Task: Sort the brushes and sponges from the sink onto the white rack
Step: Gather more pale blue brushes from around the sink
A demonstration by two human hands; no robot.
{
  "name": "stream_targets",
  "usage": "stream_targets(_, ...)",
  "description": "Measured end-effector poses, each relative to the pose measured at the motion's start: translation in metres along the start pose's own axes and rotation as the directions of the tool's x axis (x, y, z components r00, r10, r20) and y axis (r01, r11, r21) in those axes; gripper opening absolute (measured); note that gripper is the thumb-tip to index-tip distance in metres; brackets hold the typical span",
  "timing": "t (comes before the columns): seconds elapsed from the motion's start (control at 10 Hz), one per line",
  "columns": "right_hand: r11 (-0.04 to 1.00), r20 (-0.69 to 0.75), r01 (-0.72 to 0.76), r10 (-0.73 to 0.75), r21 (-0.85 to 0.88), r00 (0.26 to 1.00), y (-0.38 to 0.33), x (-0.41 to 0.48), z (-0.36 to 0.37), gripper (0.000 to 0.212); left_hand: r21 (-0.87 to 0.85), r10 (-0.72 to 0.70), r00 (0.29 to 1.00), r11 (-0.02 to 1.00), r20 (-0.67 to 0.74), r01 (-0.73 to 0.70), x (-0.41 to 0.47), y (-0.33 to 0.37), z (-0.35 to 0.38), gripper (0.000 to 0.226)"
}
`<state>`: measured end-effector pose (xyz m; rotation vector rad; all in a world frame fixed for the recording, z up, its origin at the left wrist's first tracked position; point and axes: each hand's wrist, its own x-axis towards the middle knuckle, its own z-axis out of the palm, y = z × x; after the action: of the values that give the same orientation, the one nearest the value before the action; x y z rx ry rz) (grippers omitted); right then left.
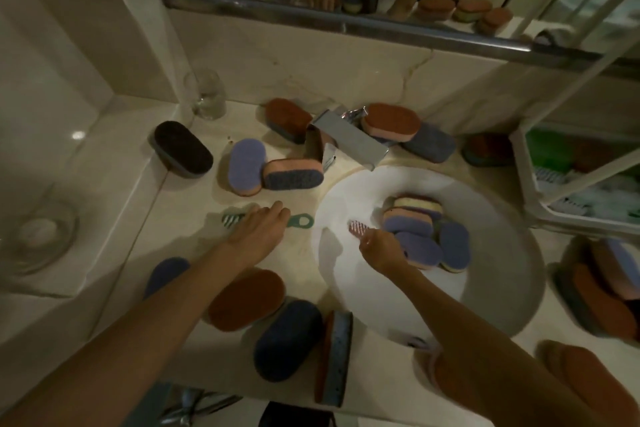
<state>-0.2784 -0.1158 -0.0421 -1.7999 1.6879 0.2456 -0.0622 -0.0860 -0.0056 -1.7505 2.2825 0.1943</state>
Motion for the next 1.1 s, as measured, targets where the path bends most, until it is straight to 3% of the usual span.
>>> stream_targets(0.1, 0.99, 0.01, -0.127, 0.127, 0.063, 0.992, 0.036, 0.025, 0.014, 0.019, -0.066, 0.062, 0.996, 0.996, -0.056, -0.066, 0.017, 0.023, -0.017, 0.018)
stream_targets(0.2, 0.993, -0.077, -0.115, 0.117, 0.03, 0.99, 0.053, 0.036, 0.021, 0.025, -0.051, 0.094, 0.994, 0.995, 0.047, -0.091, 0.038, 0.048, -0.021, 0.024)
stream_targets(0.4, 0.994, -0.054, -0.105, 0.104, -0.028, 0.993, 0.056, 0.069, 0.034, 0.045, -0.207, 0.028, 0.994, 0.978, 0.105, -0.006, 0.069, 0.068, -0.017, 0.023)
stream_targets(0.6, 0.992, -0.004, -0.115, 0.115, -0.046, 0.993, 0.066, 0.086, 0.04, 0.032, -0.268, 0.024, 0.991, 0.963, 0.133, 0.013, 0.082, 0.069, -0.007, 0.022)
stream_targets(0.8, 0.988, -0.097, -0.143, 0.136, -0.065, 0.986, 0.072, 0.066, 0.017, 0.042, -0.347, 0.008, 0.992, 0.937, 0.124, 0.036, 0.084, 0.08, -0.017, 0.024)
stream_targets(0.9, 0.988, -0.188, -0.154, 0.157, 0.028, 0.97, 0.082, 0.039, -0.013, 0.049, -0.42, 0.021, 0.992, 0.907, 0.124, 0.033, 0.081, 0.094, -0.031, 0.021)
stream_targets(1.1, 0.963, -0.326, -0.154, 0.222, 0.222, 0.919, 0.126, -0.044, -0.067, 0.043, -0.437, 0.06, 0.994, 0.899, 0.09, -0.015, 0.081, 0.148, -0.064, 0.034)
